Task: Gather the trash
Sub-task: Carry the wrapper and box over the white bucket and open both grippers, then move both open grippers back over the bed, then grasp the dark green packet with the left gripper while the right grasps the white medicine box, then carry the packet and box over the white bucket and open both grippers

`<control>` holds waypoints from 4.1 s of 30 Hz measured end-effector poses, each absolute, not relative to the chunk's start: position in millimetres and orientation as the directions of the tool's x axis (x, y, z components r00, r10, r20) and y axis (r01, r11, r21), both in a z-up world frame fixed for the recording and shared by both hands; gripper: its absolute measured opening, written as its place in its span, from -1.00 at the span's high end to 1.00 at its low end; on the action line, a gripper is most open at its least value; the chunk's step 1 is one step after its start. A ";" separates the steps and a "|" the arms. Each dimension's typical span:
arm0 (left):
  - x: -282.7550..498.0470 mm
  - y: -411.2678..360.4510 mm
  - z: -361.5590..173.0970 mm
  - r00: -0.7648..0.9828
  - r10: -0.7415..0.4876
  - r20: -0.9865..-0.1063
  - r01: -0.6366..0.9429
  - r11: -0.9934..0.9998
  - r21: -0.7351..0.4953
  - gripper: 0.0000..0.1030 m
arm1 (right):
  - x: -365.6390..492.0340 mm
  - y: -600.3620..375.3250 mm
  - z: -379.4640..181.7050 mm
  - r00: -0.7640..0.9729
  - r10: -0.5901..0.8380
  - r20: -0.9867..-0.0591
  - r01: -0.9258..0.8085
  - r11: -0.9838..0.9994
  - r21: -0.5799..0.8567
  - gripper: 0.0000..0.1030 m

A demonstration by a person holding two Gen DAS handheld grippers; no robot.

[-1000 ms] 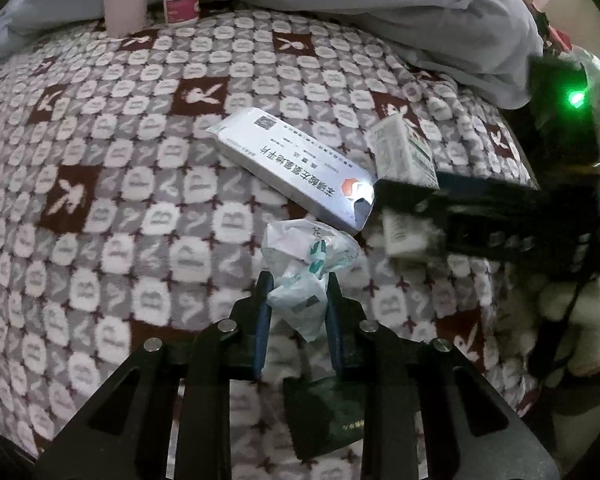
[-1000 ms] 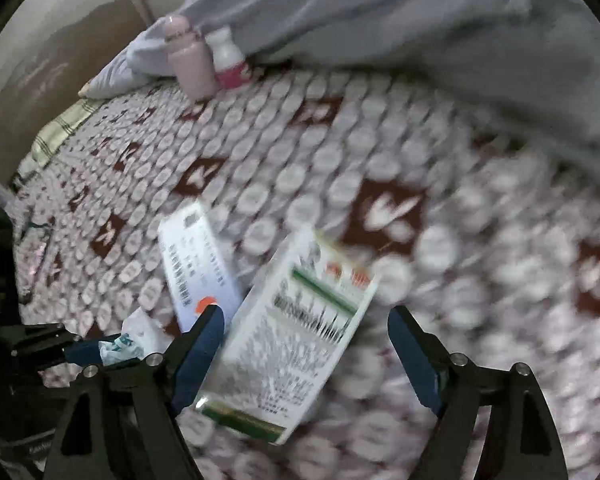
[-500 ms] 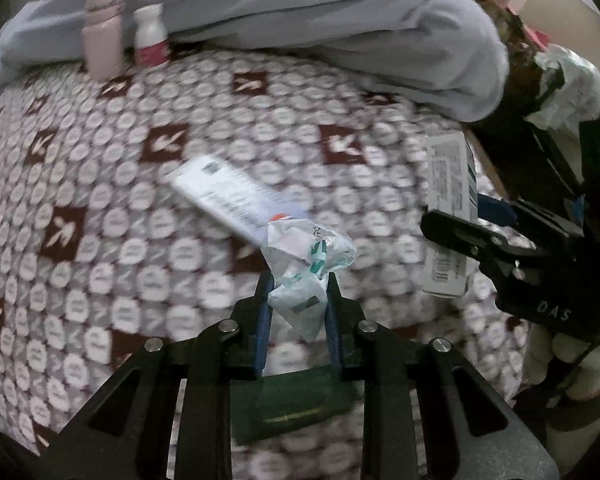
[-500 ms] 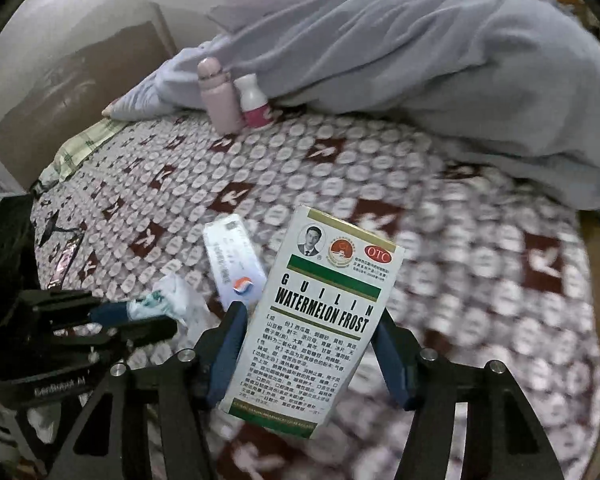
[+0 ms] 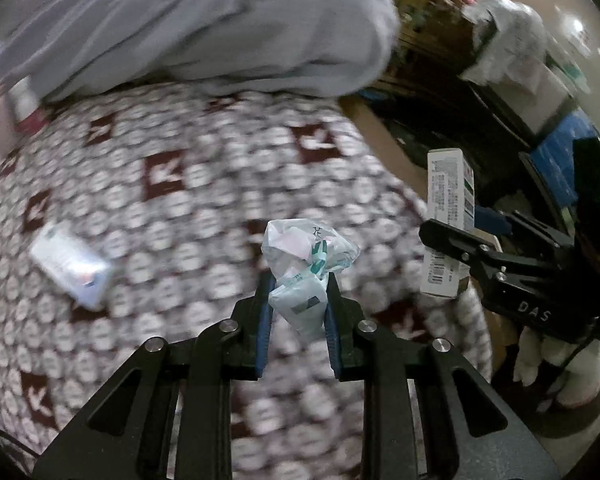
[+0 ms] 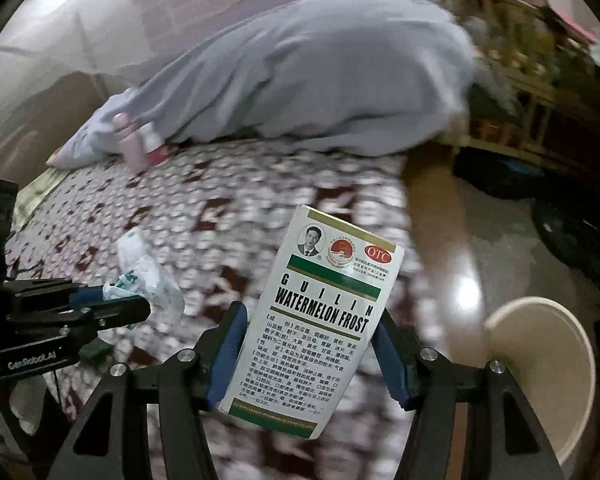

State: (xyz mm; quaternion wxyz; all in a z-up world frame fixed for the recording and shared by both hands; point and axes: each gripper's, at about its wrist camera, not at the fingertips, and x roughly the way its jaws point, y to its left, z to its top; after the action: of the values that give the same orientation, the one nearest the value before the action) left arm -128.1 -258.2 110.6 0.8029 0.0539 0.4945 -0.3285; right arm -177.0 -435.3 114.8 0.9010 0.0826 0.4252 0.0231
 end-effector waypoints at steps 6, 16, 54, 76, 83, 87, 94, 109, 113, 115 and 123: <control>-139.6 -309.8 111.4 0.268 -0.489 -0.830 0.632 0.740 -0.231 0.60 | -200.1 -480.9 114.6 0.644 0.054 -0.763 0.111 0.980 0.163 -0.16; -152.8 -385.4 110.8 0.183 -0.543 -0.819 0.691 0.664 -0.286 0.60 | -234.0 -547.5 108.6 0.626 -0.060 -0.778 0.249 0.960 0.127 -0.16; -174.4 -466.0 104.6 0.085 -0.604 -0.792 0.733 0.576 -0.361 0.12 | -276.2 -648.6 64.1 0.550 -0.188 -0.814 0.473 0.873 0.117 -0.41; -186.1 -204.3 97.8 0.309 -0.362 -0.879 0.472 0.861 -0.189 0.12 | -194.6 -491.1 104.7 0.646 0.159 -0.747 0.048 0.968 0.247 -0.42; -178.6 -90.1 81.7 0.377 -0.252 -0.892 0.188 0.963 -0.192 -0.02 | -137.1 -381.2 105.1 0.575 0.374 -0.728 -0.244 0.927 0.284 -0.55; -167.5 -57.9 67.0 0.370 -0.263 -0.891 0.086 0.965 -0.249 -0.02 | -92.1 -305.4 97.3 0.513 0.464 -0.722 -0.374 0.878 0.299 -0.55; -145.4 -54.6 51.0 0.356 -0.328 -0.875 0.080 0.944 -0.321 -0.06 | -40.8 -221.7 75.2 0.471 0.459 -0.753 -0.473 0.852 0.223 -0.55; -122.4 -81.4 39.9 0.288 -0.431 -0.855 0.196 0.901 -0.387 0.70 | -28.5 -214.6 49.6 0.451 0.404 -0.796 -0.464 0.868 0.177 0.04; -122.5 -101.4 61.0 0.313 -0.465 -0.828 0.262 0.880 -0.396 0.77 | -60.3 -269.9 77.9 0.534 0.387 -0.752 -0.386 0.903 0.190 0.04; -120.8 -116.8 72.4 0.319 -0.488 -0.812 0.300 0.865 -0.402 0.78 | -79.3 -300.7 88.6 0.573 0.352 -0.740 -0.340 0.924 0.176 0.04; -120.4 -187.6 119.8 0.338 -0.566 -0.752 0.443 0.801 -0.404 0.79 | -156.8 -422.0 120.0 0.681 0.183 -0.709 -0.104 0.983 0.154 0.04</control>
State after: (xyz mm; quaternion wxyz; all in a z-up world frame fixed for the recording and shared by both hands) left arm -120.4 -187.6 119.8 0.8153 -0.0634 0.4853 -0.3094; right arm -156.8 -422.0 120.0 0.9154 0.0505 0.3915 0.0786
